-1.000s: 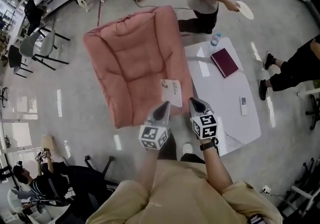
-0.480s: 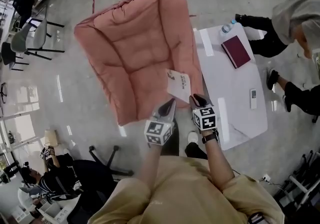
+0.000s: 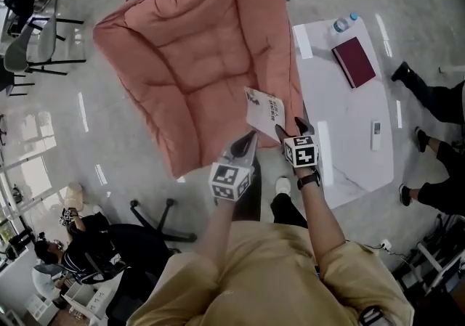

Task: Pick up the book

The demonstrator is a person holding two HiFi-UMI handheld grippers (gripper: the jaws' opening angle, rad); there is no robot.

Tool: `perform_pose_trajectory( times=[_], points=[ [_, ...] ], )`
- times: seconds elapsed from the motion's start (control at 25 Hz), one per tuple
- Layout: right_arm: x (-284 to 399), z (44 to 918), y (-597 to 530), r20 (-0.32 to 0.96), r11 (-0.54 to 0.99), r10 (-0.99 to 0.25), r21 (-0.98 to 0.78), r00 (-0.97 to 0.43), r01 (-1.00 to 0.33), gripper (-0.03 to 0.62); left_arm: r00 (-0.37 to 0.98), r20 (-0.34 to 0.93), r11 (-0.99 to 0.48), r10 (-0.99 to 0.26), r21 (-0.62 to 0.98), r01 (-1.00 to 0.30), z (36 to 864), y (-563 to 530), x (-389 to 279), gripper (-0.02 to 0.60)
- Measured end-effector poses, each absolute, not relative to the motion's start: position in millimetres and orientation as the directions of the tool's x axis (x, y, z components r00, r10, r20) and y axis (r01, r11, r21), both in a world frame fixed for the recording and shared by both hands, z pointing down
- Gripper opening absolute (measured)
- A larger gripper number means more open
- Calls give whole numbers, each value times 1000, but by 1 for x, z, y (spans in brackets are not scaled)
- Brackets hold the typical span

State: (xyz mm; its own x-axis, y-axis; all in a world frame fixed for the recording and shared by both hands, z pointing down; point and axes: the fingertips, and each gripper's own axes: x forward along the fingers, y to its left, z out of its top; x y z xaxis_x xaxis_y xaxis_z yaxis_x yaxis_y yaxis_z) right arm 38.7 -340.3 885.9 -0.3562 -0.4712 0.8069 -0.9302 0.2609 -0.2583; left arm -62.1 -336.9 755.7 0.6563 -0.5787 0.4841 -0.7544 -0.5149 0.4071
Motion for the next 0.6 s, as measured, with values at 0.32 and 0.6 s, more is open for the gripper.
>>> perform_pose_trajectory(
  times=[0.32,0.6],
  points=[
    [30,921,-376,812,293,-443,-270,-380,-917,296,645,511,-489,-568,421,-764,779,-346,-72,2],
    [16,948,-393,832,331,-392,-271,-393,-904,276,634,525,-463,-569,432,-774,794,-355,-84,2]
  ],
)
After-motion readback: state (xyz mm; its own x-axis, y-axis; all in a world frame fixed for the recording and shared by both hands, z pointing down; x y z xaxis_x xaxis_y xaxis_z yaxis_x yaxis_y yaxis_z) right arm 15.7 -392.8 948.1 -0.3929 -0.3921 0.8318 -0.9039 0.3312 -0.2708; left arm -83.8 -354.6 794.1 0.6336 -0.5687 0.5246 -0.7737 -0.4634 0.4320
